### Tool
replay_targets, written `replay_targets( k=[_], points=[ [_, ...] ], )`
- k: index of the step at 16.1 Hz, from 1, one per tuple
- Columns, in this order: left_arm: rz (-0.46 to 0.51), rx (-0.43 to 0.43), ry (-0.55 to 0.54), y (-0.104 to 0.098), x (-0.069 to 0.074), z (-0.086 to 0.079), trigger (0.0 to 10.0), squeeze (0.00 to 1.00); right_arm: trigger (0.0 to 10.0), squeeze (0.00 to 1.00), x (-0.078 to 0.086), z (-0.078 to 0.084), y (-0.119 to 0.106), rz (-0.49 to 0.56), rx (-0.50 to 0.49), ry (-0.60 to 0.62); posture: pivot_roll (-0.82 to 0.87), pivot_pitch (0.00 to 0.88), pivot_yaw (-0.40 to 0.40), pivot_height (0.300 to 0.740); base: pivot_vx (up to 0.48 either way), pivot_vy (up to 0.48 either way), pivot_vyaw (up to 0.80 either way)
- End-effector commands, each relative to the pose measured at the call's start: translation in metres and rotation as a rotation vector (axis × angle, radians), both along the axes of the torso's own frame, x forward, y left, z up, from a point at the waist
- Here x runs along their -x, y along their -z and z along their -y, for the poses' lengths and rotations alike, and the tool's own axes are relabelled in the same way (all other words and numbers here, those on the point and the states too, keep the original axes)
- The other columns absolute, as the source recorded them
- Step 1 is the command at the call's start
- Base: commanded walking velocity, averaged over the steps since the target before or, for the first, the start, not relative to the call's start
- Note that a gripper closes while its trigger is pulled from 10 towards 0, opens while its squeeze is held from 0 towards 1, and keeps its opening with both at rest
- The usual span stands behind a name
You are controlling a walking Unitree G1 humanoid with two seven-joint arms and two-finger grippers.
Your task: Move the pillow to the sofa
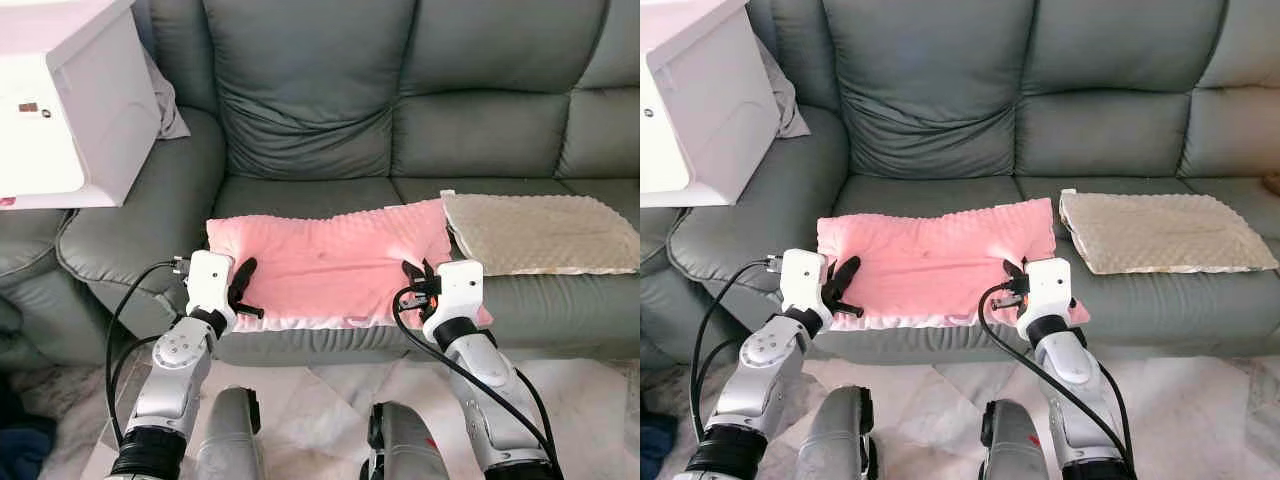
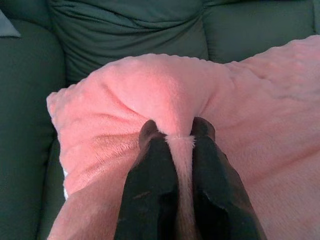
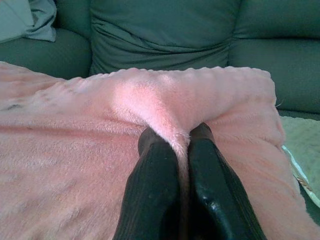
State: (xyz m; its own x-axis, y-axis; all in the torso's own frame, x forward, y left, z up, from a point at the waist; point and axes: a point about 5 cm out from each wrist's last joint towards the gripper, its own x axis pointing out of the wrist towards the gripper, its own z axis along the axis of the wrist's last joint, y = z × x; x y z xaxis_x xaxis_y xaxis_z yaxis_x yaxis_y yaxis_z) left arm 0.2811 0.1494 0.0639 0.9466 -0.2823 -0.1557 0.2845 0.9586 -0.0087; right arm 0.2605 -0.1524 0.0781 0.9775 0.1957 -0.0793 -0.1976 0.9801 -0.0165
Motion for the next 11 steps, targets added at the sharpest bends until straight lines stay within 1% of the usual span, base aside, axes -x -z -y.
replay_targets(
  k=[1,11],
  points=[
    [0.049,0.001,0.003,-0.0113,-0.0041,-0.0014,10.0,0.00,10.0,0.00,-0.0021,0.0007,-0.0066,0.033,-0.001,0.001,-0.10,0.028,-0.005,0.645,0.289,0.000,0.00],
    [0.035,0.001,0.009,-0.0083,-0.0020,0.0007,10.0,0.00,10.0,0.00,-0.0004,0.0019,-0.0063,0.027,0.002,0.001,-0.11,0.040,-0.007,0.645,0.318,0.000,0.00]
  ],
)
